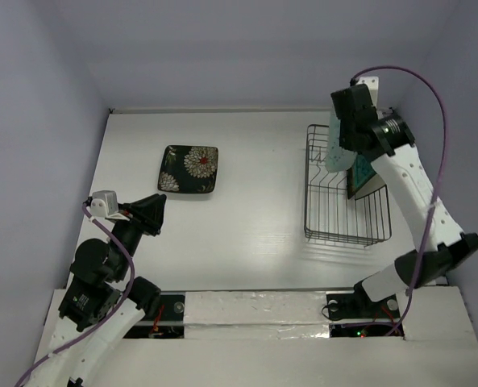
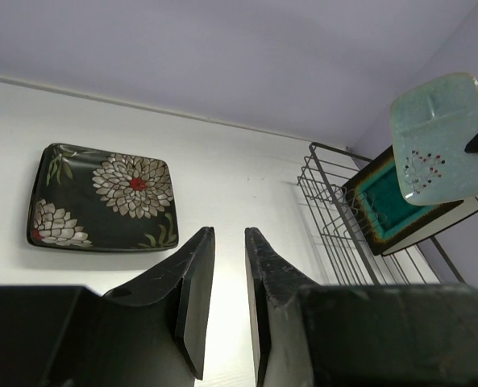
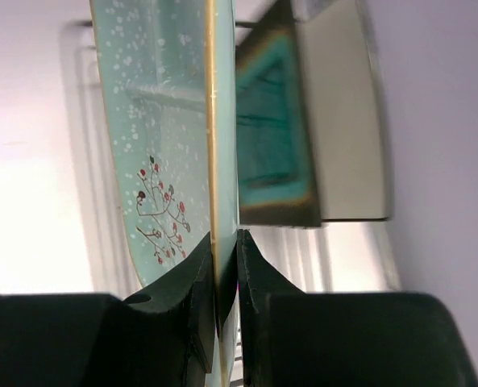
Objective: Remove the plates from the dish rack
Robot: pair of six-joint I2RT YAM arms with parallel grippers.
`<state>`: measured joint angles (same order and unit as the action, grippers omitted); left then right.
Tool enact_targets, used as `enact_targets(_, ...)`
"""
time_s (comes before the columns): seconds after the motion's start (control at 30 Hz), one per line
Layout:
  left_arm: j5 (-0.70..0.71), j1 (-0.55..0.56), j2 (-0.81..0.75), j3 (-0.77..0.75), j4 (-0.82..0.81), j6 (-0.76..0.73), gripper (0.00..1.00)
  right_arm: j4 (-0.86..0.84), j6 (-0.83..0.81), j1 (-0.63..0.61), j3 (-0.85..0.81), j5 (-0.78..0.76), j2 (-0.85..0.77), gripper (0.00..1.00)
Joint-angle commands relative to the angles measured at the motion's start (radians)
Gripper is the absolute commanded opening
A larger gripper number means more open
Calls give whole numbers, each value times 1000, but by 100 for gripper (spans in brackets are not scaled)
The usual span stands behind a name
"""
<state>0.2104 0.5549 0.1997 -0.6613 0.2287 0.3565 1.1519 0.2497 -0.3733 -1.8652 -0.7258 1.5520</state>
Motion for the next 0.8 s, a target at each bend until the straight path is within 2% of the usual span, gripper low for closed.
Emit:
enact_targets(0.0, -3, 5, 9, 11, -45, -7, 19, -138, 89, -111, 61, 77, -142, 0)
enact_targets(0.07, -3, 5, 10, 12, -45, -7, 19, -278, 163, -159, 156, 195, -191, 0)
enact_targets(0.1, -3, 5, 12, 12, -45, -5, 20, -335, 189, -202, 270, 241, -242, 0)
enact_targets(0.13, -3, 5, 15, 12, -45, -5, 20, -457, 244, -220, 331, 323, -266, 0)
enact_targets(0.23, -3, 5, 20, 14, -43, -2, 20, -668, 366, -274, 554, 425, -341, 0)
enact_targets(0.33, -3, 5, 27, 14, -45, 2, 23, -799, 445, -335, 673, 482, -351, 0)
enact_targets(0.57, -3, 5, 47, 15, -42, 7, 28, -905, 523, -469, 791, 448, -212, 0)
enact_targets(0.77, -3, 5, 59, 17, -40, 12, 30, -994, 576, -489, 843, 428, -153, 0)
